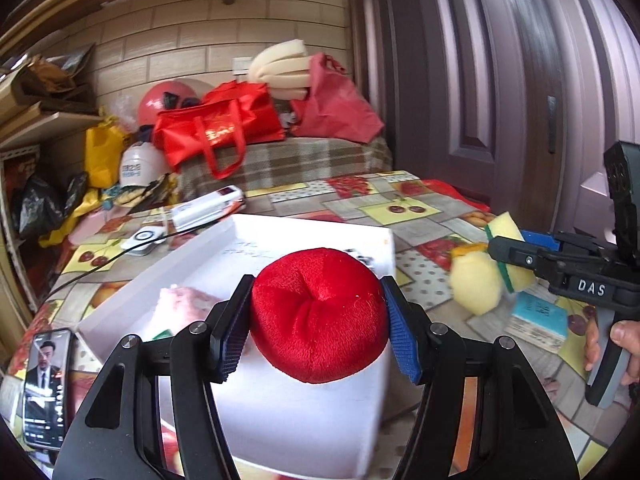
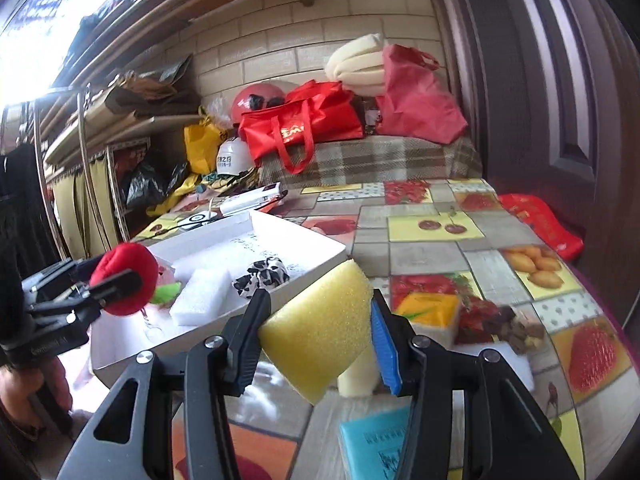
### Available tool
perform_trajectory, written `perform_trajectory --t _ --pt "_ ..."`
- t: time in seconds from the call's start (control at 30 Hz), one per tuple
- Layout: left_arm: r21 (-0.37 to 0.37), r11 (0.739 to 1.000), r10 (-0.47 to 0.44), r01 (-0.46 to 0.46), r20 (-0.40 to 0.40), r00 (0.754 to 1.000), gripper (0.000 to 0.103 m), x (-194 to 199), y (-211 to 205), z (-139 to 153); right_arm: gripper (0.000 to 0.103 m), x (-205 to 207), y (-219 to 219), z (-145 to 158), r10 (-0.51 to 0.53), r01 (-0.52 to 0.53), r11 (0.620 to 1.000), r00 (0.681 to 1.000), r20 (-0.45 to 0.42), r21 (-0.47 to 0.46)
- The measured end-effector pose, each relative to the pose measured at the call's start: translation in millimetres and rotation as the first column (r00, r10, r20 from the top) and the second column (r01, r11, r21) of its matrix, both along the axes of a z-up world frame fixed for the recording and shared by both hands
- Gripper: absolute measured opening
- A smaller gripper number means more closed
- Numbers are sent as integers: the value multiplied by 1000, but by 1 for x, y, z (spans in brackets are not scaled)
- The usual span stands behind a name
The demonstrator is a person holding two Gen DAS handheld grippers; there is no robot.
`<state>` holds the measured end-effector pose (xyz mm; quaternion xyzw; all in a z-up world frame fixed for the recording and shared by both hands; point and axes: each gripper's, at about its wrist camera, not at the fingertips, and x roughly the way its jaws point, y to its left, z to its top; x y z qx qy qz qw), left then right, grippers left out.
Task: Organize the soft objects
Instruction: 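Carry red plush and yellow sponge into the white tray and open both tools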
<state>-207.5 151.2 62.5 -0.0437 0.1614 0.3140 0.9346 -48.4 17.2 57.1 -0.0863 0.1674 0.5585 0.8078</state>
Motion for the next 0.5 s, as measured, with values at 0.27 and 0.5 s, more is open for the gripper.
perform_trajectory --t 0.27,0.5 --pt "-8 996 85 -85 2 996 62 -14 27 -2 50 -17 35 1 48 -47 999 996 74 -17" --pt "-2 991 136 -136 -11 991 62 -17 42 -4 50 -22 67 1 68 -67 998 995 78 -18"
